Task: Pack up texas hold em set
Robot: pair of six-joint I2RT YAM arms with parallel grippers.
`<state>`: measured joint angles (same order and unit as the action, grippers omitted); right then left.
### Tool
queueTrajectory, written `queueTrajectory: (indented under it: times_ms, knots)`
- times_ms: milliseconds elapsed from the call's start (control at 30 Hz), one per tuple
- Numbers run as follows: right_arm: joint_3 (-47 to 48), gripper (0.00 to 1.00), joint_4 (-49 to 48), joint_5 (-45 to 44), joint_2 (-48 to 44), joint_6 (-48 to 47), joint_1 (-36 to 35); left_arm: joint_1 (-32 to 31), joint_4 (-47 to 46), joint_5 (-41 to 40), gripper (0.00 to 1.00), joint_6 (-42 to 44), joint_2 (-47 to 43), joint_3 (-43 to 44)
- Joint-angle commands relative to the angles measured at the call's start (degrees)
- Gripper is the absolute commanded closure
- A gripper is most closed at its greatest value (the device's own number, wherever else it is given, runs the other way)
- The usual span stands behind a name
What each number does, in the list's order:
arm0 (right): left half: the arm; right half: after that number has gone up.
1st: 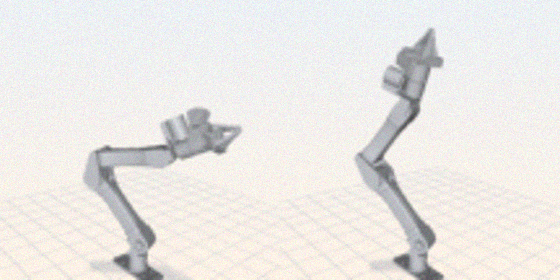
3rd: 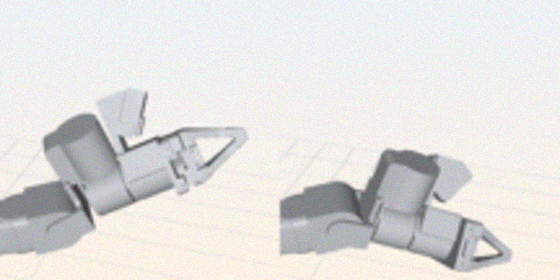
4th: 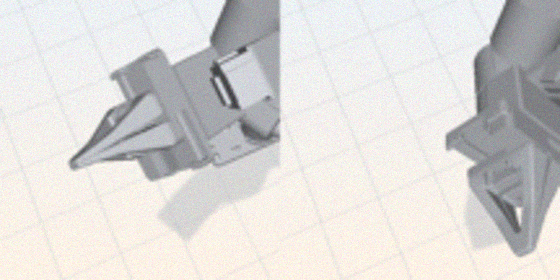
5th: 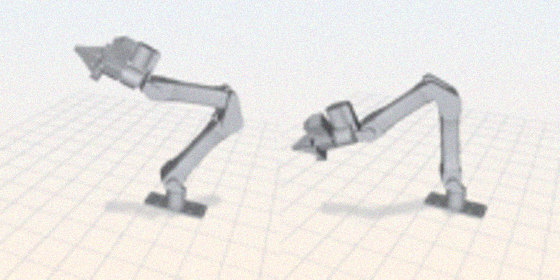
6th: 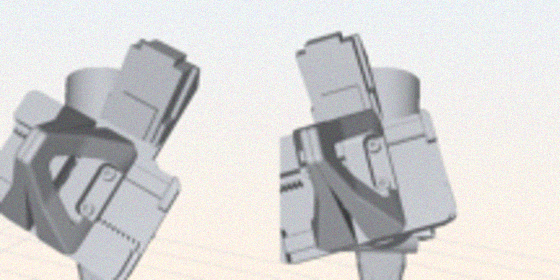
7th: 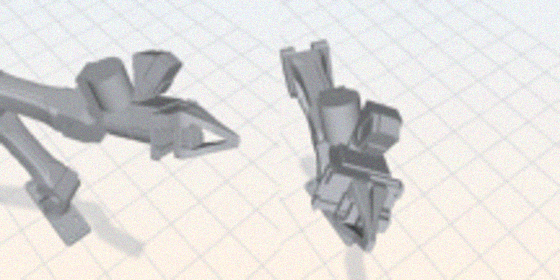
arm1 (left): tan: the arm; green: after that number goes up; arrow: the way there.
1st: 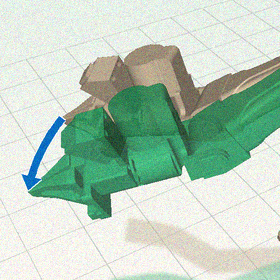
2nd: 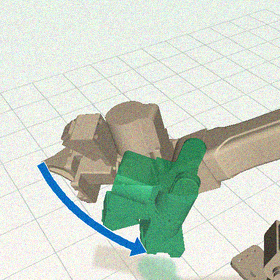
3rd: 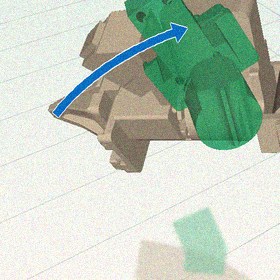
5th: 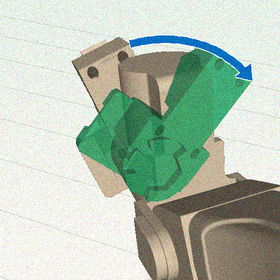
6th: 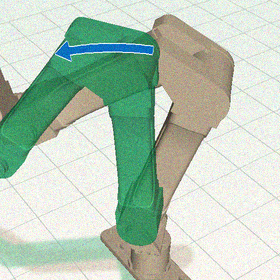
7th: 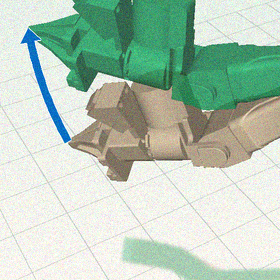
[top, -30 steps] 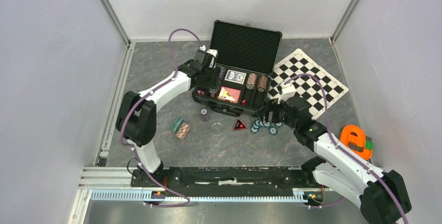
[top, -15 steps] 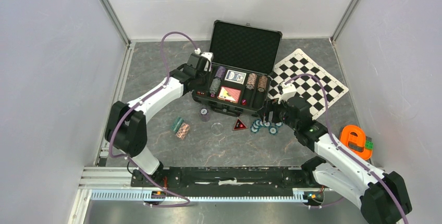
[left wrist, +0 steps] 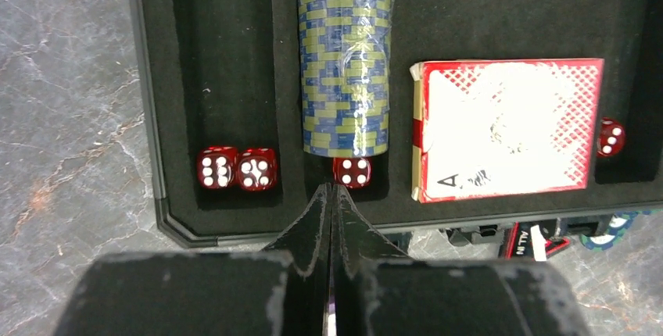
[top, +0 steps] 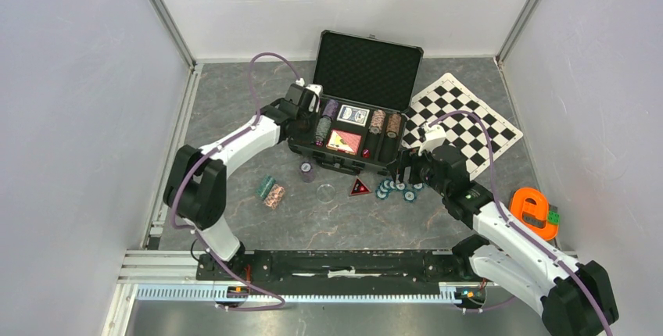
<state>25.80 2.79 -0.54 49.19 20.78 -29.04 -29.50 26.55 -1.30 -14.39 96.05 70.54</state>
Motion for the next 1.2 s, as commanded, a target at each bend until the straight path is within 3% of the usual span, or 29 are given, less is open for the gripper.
queueTrajectory:
  times_ms: [0, 300, 567, 800, 867, 933, 1000, 1067, 1100, 1167]
  knots:
    - [1.32, 0.15, -0.39, -1.26, -0.47, -1.39, -0.05, -0.19, -1.61, 1.04, 0.98, -0.55, 3.25, 2.89]
    - [1.80, 0.13, -0.01, -2.10, -0.80, -3.34, -0.02, 0.44, -1.86, 3.48, 0.98, -0.02, 9.86, 9.29]
    - [1.92, 0.13, 0.51, -2.07, -1.08, -3.49, -0.05, 0.84, -3.12, 3.39, 0.95, 0.76, 10.30, 9.27]
    - [1.97, 0.13, 1.08, -2.00, -1.81, -3.47, -0.01, 0.90, -3.49, 3.42, 0.84, 0.87, 2.37, 3.14]
    - [1.88, 0.13, 1.33, -2.03, -1.95, -3.48, -0.05, 0.93, -3.23, 2.90, 0.74, 0.64, -2.15, 0.56]
    - [1.96, 0.12, 1.49, -1.88, -2.04, -3.84, -0.04, 0.91, -2.73, 1.92, 0.55, 0.59, -6.95, -1.96]
    - [1.83, 0.12, 1.49, -1.86, -2.51, -4.47, -0.03, 0.91, -1.77, -1.61, 0.35, -0.64, -11.80, -4.33]
    - [1.47, 0.11, 1.43, -2.00, -3.12, -5.09, -0.05, 0.93, -2.64, -3.77, 0.06, -3.28, -17.17, -7.98]
    - [1.29, 0.11, 1.43, -2.09, -3.35, -5.26, -0.03, 0.93, -3.46, -4.45, 0.01, -4.70, -20.56, -9.90]
    - [1.03, 0.10, 1.43, -1.97, -3.86, -5.51, -0.05, 0.95, -5.14, -7.39, 0.00, -7.91, -26.91, -14.46]
